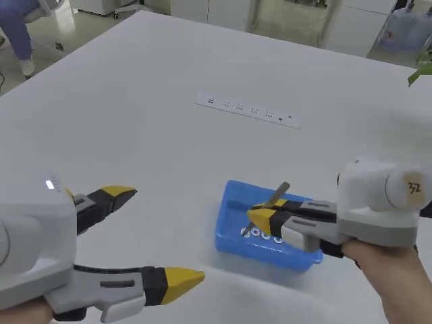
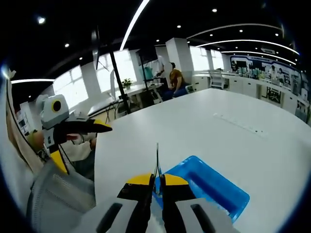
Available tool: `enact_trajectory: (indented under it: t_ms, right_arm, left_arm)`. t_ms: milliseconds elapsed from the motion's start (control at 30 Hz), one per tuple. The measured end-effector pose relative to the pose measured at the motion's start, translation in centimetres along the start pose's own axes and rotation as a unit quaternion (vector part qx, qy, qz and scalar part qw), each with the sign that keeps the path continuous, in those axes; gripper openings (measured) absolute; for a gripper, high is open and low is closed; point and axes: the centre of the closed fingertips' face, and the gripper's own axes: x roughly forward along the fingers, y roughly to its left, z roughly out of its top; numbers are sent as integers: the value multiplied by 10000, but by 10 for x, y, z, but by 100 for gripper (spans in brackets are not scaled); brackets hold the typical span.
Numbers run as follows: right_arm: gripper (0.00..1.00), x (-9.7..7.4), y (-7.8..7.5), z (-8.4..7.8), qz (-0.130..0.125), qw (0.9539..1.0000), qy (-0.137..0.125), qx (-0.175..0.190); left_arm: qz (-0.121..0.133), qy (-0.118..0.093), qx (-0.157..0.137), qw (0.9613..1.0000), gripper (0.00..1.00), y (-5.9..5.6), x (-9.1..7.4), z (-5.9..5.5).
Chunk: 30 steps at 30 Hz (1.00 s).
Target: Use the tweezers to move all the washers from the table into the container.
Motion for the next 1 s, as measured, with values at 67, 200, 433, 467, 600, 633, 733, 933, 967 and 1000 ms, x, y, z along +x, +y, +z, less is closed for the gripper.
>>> enact_trajectory:
  t_ms: [67, 200, 433, 467, 600, 633, 733, 933, 967, 1000]
  right_arm:
    - [3, 5, -7, 2, -70, 10000, 18, -28]
    - [3, 17, -18, 1, -149, 9999, 53, 48]
    - [3, 32, -37, -15, -350, 9988, 255, 242]
    - [3, 35, -40, -18, -375, 9984, 306, 290]
    - [3, 42, -44, -27, -400, 9977, 385, 396]
    - [3, 42, -45, -28, -402, 9975, 411, 408]
    - [3, 44, -45, -33, -405, 9972, 493, 387]
    - [3, 45, -45, -39, -403, 9971, 577, 283]
    - [3, 45, -47, -40, -405, 9971, 604, 240]
    - [3, 45, -47, -41, -398, 9971, 615, 216]
  left_arm:
    - [4, -7, -3, 10000, 91, 0, -1, 0]
    - [31, 0, -15, 10000, 91, 1, -2, -1]
    - [78, -1, -51, 10000, 91, 2, -5, -2]
    - [91, -8, -62, 9999, 91, 3, -6, -3]
    - [122, 19, -69, 9999, 91, 5, -7, -5]
    - [128, 16, -71, 9999, 91, 5, -7, -5]
    - [155, 2, -91, 9998, 91, 6, -8, -5]
    - [169, 11, -101, 9998, 91, 8, -8, -5]
    - [166, 14, -104, 9998, 91, 8, -8, -6]
    - [160, 17, -109, 9998, 91, 8, -8, -6]
